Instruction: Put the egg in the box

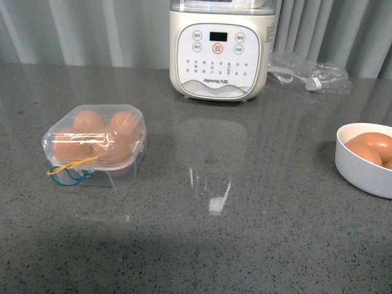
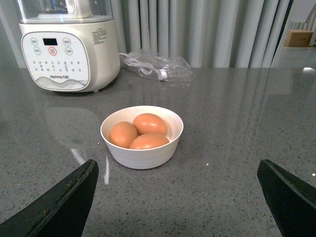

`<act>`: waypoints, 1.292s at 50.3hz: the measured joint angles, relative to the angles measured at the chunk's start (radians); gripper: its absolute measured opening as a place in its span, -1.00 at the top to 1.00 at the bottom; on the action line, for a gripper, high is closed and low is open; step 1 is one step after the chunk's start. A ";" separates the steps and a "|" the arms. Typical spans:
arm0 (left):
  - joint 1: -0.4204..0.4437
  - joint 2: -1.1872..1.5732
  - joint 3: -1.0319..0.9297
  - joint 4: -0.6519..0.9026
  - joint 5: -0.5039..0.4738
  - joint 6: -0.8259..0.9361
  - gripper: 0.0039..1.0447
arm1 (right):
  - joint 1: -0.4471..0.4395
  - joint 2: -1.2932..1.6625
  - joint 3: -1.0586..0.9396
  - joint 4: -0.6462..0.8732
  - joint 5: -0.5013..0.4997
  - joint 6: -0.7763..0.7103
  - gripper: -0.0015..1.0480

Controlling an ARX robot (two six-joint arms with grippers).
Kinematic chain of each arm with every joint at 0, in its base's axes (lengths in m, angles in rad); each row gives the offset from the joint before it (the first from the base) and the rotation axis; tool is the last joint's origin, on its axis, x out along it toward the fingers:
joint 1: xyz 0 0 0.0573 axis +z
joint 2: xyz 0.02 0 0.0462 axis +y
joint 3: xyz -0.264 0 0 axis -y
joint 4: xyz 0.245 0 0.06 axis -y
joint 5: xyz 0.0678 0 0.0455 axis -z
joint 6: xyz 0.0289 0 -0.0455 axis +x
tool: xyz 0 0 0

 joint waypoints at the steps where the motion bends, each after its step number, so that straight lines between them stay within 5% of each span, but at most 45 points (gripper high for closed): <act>1: 0.000 -0.005 -0.003 -0.002 0.000 0.000 0.93 | 0.000 0.000 0.000 0.000 0.000 0.000 -0.87; 36: 0.000 -0.218 -0.065 -0.124 0.000 0.001 0.94 | 0.000 0.000 0.000 0.000 0.000 0.000 -0.87; 42: 0.000 -0.369 -0.065 -0.298 -0.001 0.002 0.94 | 0.000 0.000 0.000 0.000 0.001 0.000 -0.87; 59: 0.000 -0.392 -0.065 -0.305 0.000 0.002 0.94 | 0.000 0.000 0.000 0.000 0.000 0.000 -0.87; 65: 0.000 -0.392 -0.065 -0.305 0.000 0.001 0.62 | 0.000 0.000 0.000 0.000 0.000 0.000 -0.87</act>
